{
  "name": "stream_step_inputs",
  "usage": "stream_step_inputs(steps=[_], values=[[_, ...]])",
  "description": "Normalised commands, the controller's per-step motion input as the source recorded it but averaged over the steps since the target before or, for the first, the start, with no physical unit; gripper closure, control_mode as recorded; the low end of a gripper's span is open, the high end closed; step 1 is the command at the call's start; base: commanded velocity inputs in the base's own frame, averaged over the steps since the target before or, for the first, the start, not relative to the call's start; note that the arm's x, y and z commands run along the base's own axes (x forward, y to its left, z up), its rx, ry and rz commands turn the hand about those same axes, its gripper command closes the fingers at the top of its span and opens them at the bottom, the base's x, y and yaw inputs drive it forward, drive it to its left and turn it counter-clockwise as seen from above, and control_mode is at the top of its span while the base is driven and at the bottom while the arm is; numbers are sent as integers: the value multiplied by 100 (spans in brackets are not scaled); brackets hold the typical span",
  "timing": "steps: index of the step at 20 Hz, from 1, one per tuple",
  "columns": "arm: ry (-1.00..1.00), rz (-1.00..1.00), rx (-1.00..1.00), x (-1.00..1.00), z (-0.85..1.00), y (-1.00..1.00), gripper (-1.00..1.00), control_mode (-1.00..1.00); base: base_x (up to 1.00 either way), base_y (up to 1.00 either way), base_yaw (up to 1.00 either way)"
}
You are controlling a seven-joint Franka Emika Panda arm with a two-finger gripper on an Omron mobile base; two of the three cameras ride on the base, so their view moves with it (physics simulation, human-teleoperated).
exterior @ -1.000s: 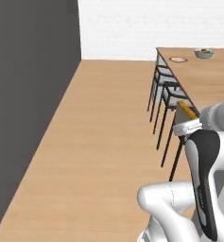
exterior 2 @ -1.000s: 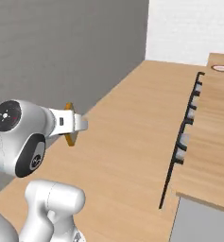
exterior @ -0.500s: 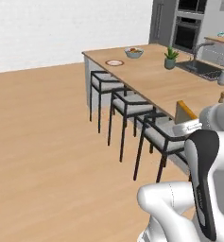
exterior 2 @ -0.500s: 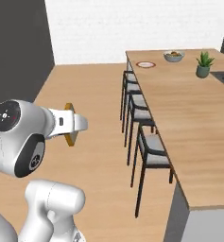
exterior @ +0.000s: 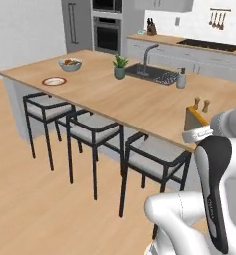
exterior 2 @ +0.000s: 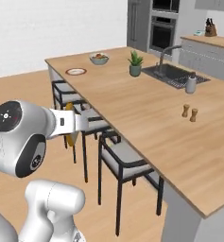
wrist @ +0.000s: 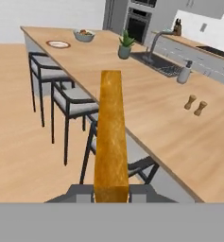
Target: Start the toaster. Once the lever pops up, take the bread to the plate on the dining counter.
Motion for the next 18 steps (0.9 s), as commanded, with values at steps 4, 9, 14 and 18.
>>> stream_step_inputs(steps=[4,9,14,18], values=[[0,0,0,0,0,0,100,100,22,100,-58],[0,0,0,0,0,0,100,100,0,100,-51],[0,0,0,0,0,0,100,100,0,100,-50],[0,0,0,0,0,0,100,100,1,100,-49]])
